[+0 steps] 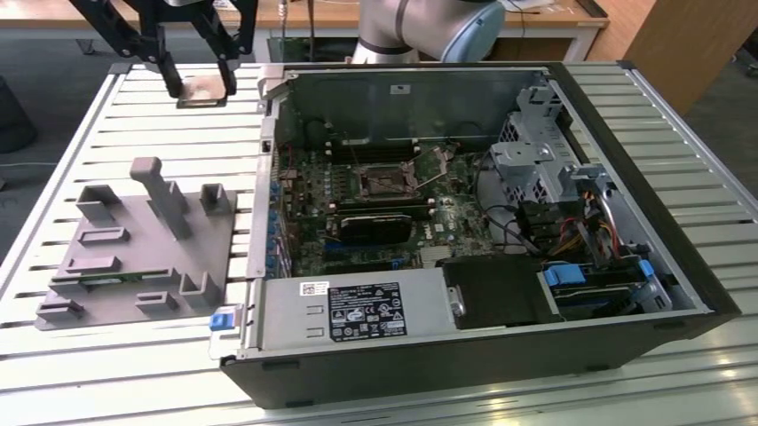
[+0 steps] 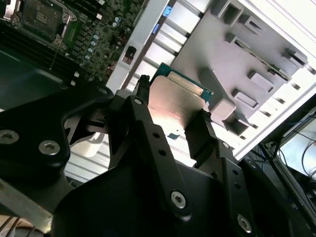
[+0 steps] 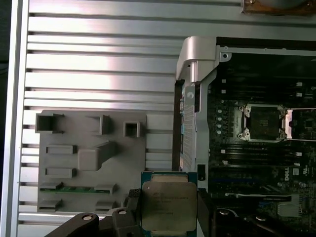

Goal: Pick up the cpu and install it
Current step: 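Pick up the cpu and move it towards the insertion slot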

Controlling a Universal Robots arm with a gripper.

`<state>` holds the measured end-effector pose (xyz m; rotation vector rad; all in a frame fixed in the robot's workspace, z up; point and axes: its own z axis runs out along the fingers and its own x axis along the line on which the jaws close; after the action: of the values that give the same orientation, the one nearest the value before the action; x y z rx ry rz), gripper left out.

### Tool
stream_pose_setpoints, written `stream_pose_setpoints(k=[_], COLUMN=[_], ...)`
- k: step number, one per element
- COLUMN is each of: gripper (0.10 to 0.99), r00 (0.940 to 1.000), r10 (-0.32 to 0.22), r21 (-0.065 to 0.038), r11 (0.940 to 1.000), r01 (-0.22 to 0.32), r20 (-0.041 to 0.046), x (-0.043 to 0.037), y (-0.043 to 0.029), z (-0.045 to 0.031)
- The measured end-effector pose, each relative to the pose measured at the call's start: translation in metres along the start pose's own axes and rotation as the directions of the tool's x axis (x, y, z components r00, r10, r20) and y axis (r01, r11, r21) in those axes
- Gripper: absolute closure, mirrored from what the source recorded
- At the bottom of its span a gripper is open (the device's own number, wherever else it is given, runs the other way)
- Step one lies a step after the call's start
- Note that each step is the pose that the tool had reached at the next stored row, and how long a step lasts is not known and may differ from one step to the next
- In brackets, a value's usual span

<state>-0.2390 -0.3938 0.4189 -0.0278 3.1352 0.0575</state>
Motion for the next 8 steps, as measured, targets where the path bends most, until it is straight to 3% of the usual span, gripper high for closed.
stream_pose_setpoints(k=[8], gripper=[0.545], r00=[1.0], r10=[0.0], r21=[0.0], r11=[1.0], r01=[0.0], r20=[0.0], x=[-0.0148], y=[-0.0002], z=[0.0001])
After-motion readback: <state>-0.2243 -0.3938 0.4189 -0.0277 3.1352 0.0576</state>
